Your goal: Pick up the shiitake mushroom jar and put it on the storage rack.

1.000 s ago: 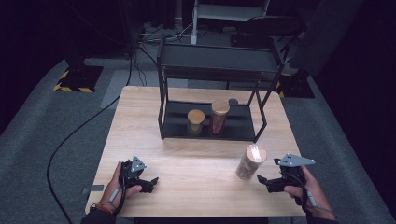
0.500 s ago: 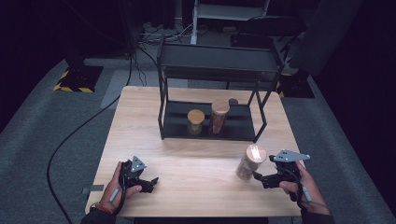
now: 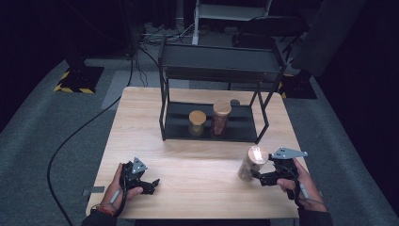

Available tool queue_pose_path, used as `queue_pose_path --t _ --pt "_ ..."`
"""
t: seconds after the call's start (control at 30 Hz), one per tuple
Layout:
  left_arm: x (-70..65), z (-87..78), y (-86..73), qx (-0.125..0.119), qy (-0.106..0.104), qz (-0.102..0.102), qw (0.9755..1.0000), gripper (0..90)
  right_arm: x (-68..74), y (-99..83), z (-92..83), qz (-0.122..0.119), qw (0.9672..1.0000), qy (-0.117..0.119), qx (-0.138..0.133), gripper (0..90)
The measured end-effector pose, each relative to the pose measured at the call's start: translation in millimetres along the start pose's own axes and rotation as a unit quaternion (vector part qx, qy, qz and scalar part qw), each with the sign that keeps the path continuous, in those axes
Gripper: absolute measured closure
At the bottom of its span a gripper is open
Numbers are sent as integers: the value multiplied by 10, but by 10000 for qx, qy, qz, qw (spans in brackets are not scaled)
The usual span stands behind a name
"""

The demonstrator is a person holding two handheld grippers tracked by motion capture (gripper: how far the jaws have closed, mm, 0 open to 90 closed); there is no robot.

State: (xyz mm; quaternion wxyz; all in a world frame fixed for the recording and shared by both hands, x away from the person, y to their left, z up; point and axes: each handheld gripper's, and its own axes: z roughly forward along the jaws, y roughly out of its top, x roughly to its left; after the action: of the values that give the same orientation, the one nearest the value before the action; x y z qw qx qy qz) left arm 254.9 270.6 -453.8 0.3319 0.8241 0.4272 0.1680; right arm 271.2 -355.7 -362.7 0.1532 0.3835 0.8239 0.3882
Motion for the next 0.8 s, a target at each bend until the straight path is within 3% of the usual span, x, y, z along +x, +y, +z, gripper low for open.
queue_pose_path --t 0.4,0.63,0.8 --pt "0 0 0 -1 0 -1 10000 1 21 68 87 114 9999 52 -19 28" --pt "0 0 0 0 0 1 10000 1 56 89 121 253 9996 -77 -84 45" --pt "-1 0 0 -1 2 3 10000 2 73 104 133 353 9991 -164 -147 108"
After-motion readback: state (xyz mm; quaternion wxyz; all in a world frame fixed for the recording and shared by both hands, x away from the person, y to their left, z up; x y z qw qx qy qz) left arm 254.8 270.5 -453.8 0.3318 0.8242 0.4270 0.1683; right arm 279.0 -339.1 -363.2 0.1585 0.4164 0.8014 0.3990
